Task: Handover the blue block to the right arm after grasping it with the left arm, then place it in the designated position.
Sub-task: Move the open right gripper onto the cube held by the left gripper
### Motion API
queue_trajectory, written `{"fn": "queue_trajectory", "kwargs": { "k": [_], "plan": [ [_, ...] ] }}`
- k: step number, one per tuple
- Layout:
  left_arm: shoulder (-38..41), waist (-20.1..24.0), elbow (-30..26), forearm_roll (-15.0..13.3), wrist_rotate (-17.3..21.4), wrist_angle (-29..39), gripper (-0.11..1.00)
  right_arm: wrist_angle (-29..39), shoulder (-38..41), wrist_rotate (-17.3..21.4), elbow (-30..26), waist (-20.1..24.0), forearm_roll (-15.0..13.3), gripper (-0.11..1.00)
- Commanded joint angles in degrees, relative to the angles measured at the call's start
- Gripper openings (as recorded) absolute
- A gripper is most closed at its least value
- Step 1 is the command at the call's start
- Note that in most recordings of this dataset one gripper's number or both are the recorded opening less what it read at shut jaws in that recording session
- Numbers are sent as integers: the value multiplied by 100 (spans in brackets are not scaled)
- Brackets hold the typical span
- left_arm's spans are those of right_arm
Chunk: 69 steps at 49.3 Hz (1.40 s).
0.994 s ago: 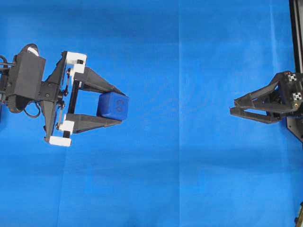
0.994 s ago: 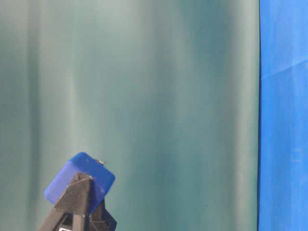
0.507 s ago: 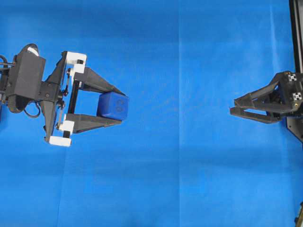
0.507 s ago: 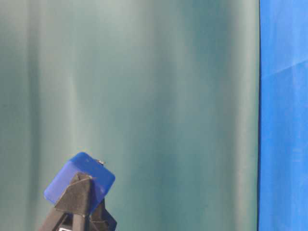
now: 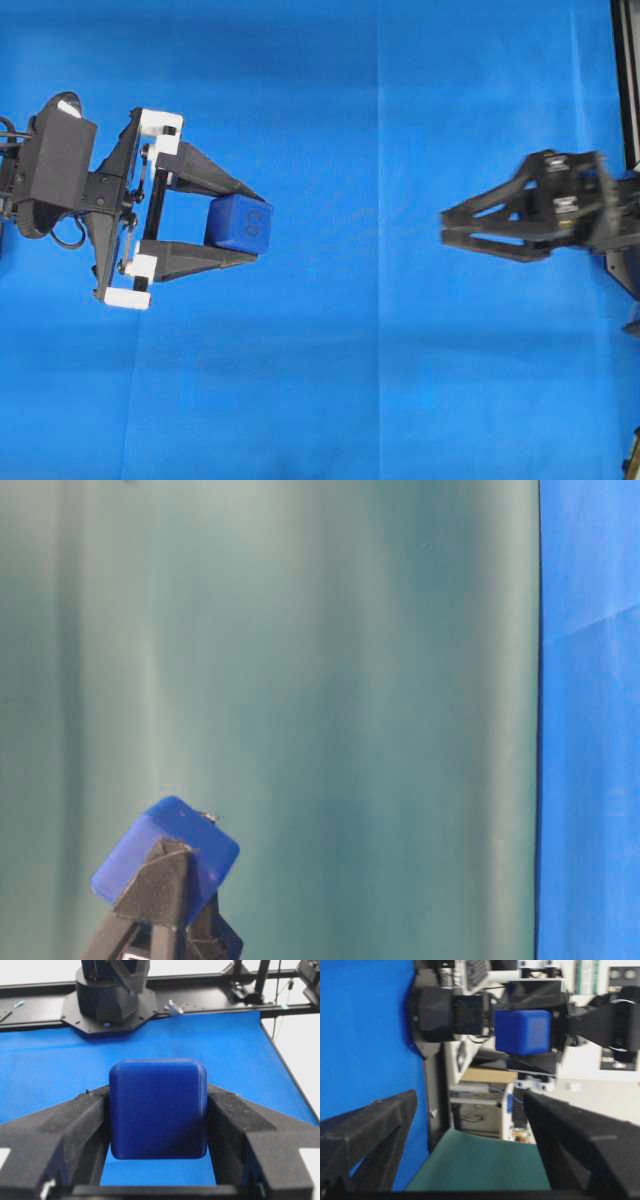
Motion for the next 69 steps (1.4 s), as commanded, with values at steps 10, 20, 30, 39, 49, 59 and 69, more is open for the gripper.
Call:
{"fn": "queue_trajectory", "kwargs": {
  "k": [10,20,30,39,49,59,69],
  "plan": [
    [-97,9,-62,-9,-9,-35,48,-35,835,9,-940,-26,-9,94],
    [-97,9,-62,-9,-9,-18,48,-53,1468,0,-1591,-53,0,94],
    [-105,9,-62,-9,-9,0,48,-44,2145,0,-2224,-88,-9,94],
    [-105,9,-62,-9,-9,9,48,-53,2654,0,-2795,-105,0,94],
    [-105,9,-62,0,-9,18,48,-26,3094,0,-3287,-105,0,94],
    [-105,9,-62,-9,-9,35,48,-18,3226,0,-3437,-105,-9,94],
    [-105,9,-53,0,-18,70,48,-26,3226,0,-3445,-105,-9,94]
  ]
}}
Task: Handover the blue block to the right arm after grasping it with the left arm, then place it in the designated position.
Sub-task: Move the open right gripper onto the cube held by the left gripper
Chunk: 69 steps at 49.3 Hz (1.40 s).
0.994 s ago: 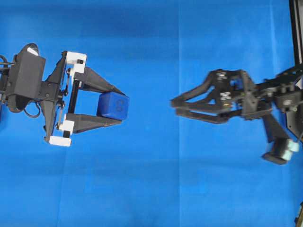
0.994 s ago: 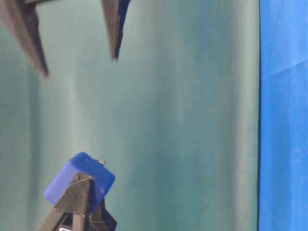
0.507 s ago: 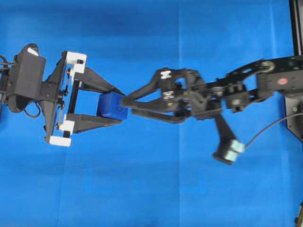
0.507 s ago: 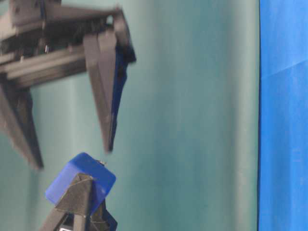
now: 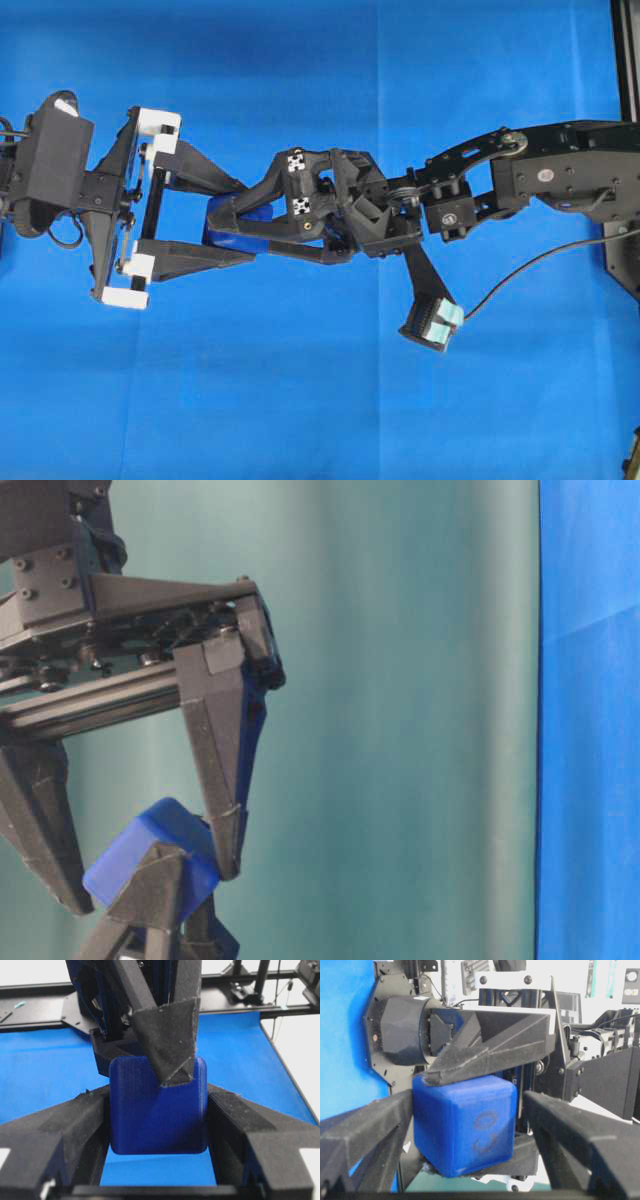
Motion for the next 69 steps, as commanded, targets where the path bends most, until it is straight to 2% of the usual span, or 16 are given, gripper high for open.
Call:
{"fn": "queue_trajectory", "kwargs": {
  "k": [1,10,18,19,65,66,69],
  "plan": [
    [-62,9,-62,-9,-9,-18,48,-26,-79,9,-185,-9,0,94],
    [-62,9,-53,-9,-9,0,48,141,-79,9,-185,-9,0,90],
    [-62,9,-53,0,-18,79,48,536,-79,26,-246,-18,9,53],
    [-62,9,-53,0,-18,79,48,554,-79,26,-255,-18,9,51],
    [-88,9,-70,0,-9,26,49,721,-114,62,-211,-9,44,52],
    [-105,9,-70,-9,-9,26,52,721,-114,62,-211,-9,53,52],
    [-132,9,-53,0,0,18,70,721,-114,62,-202,-9,53,52]
  ]
}}
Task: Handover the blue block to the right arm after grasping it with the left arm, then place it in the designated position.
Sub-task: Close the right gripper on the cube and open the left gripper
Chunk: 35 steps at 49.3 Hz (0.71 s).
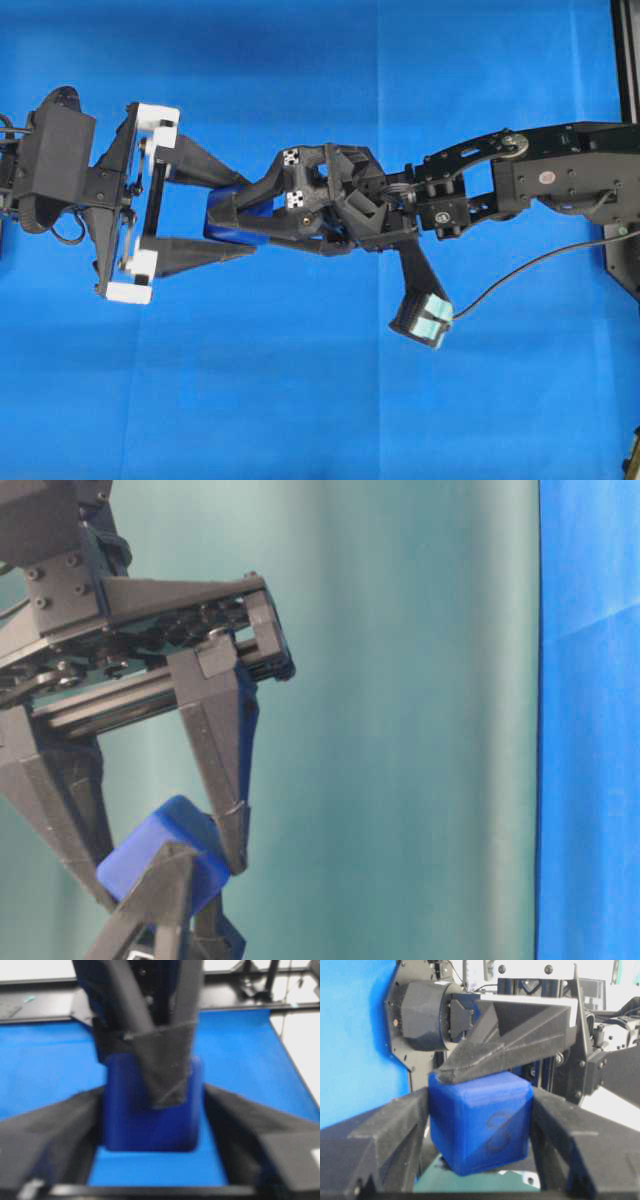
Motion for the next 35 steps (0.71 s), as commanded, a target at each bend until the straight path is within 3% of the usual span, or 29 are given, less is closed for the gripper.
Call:
{"fn": "queue_trajectory", "kwargs": {
  "k": [1,6,19,35],
  "plan": [
    [-132,-18,-62,9,0,-62,75,-18,-105,18,-141,-26,26,52],
    [-167,-18,-53,18,0,-70,92,-18,-105,18,-132,-18,26,52],
    [-352,18,70,18,0,-62,90,-18,-202,18,-35,-9,26,52],
    [-809,88,396,9,-9,-62,90,-18,-1011,18,765,0,26,52]
  ]
}}
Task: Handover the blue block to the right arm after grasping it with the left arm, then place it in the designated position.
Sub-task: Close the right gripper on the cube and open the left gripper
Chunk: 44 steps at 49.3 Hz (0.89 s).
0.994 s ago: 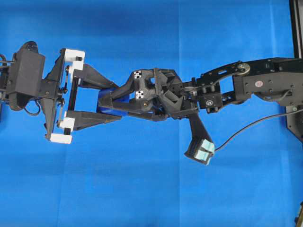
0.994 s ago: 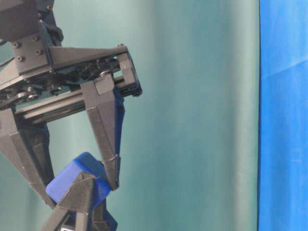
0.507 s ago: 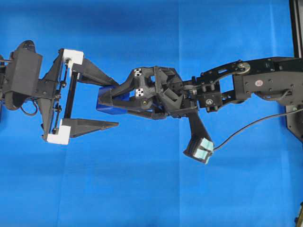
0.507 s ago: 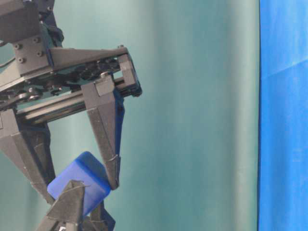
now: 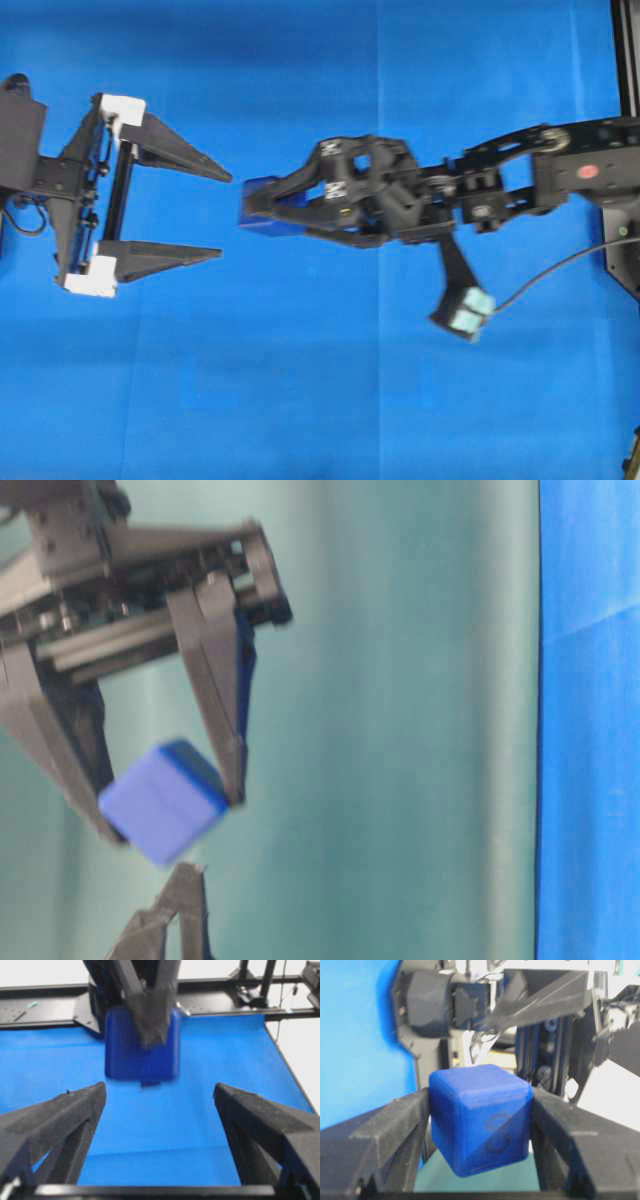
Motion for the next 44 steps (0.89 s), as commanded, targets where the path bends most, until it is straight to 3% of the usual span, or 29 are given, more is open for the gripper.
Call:
{"fn": "queue_trajectory", "kwargs": {
  "k": [1,15,28,35,44],
  "plan": [
    [-158,18,-26,9,0,-62,90,-18,-413,9,167,9,18,52],
    [-211,26,18,9,0,-26,90,272,-1362,9,923,114,26,52],
    [-132,105,-44,9,0,-35,90,483,-1547,18,1072,193,88,52],
    [-132,105,-44,9,0,-26,90,475,-1547,141,1072,193,431,52],
    [-132,105,-35,18,9,-26,90,475,-1582,853,1081,193,1072,52]
  ]
}}
